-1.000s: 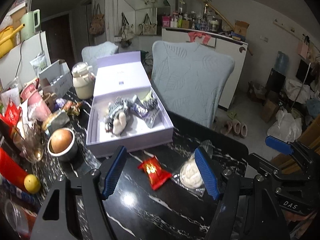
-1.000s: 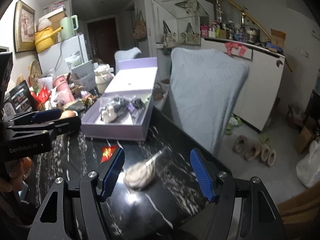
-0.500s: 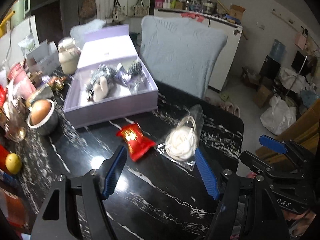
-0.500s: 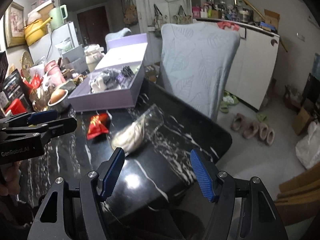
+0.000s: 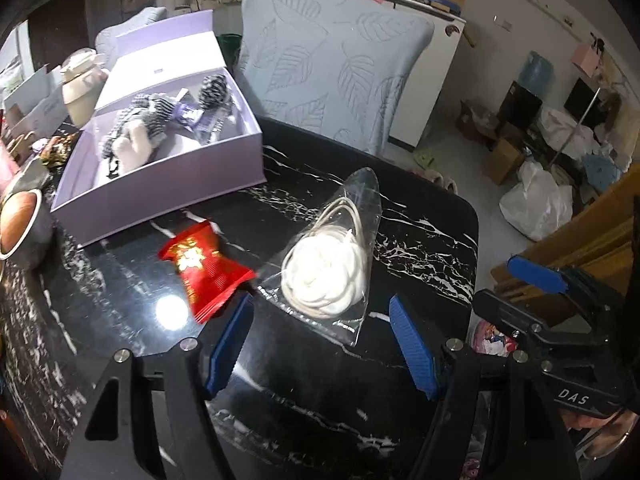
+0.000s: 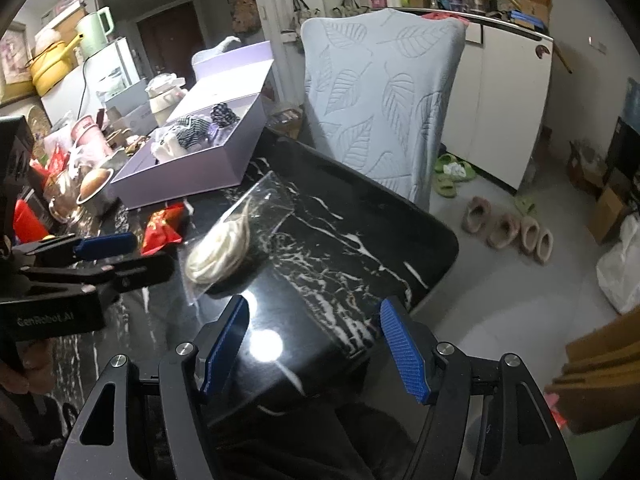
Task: Organize soft objects
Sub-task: 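Grasp the clear bag of white cotton pads with the left tool, then lift the clear bag with the left tool while the right tool grasps the red packet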
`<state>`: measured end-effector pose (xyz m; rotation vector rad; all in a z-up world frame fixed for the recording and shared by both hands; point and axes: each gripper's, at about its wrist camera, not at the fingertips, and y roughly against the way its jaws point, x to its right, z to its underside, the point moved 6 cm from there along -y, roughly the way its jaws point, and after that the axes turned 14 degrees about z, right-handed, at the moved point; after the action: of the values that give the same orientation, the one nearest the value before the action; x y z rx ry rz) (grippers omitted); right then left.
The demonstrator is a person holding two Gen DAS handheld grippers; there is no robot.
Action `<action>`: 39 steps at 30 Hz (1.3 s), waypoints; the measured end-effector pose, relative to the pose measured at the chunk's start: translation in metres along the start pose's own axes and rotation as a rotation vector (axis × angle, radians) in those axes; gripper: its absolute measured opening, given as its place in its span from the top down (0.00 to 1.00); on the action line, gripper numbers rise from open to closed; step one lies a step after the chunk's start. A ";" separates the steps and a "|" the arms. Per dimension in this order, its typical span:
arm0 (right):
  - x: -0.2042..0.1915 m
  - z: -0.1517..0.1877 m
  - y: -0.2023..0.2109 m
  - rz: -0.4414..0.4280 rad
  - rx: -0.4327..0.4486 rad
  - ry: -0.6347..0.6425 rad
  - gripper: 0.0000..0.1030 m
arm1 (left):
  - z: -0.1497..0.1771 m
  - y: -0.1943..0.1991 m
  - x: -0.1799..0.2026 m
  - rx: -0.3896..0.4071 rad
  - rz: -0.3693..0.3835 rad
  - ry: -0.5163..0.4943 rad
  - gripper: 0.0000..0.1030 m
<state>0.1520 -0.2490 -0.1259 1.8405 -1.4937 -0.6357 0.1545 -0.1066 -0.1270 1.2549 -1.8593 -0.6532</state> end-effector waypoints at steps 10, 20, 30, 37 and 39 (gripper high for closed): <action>0.018 -0.007 -0.023 -0.006 -0.029 -0.016 0.33 | -0.018 -0.043 0.006 -0.084 -0.007 -0.119 0.32; 0.034 -0.011 -0.037 0.001 -0.061 -0.060 0.33 | -0.020 -0.073 -0.006 -0.159 -0.052 -0.148 0.32; 0.026 -0.009 -0.036 -0.035 -0.081 -0.066 0.33 | -0.023 -0.065 -0.015 -0.090 -0.025 -0.116 0.46; 0.012 -0.005 -0.029 -0.064 -0.082 -0.056 0.33 | -0.025 -0.021 -0.009 0.011 0.047 -0.071 0.56; 0.007 -0.006 -0.025 -0.072 -0.077 -0.045 0.33 | -0.025 -0.003 -0.010 0.045 0.045 -0.067 0.56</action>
<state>0.1743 -0.2515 -0.1408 1.8391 -1.4171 -0.7632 0.1786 -0.0987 -0.1184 1.2297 -1.9613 -0.6392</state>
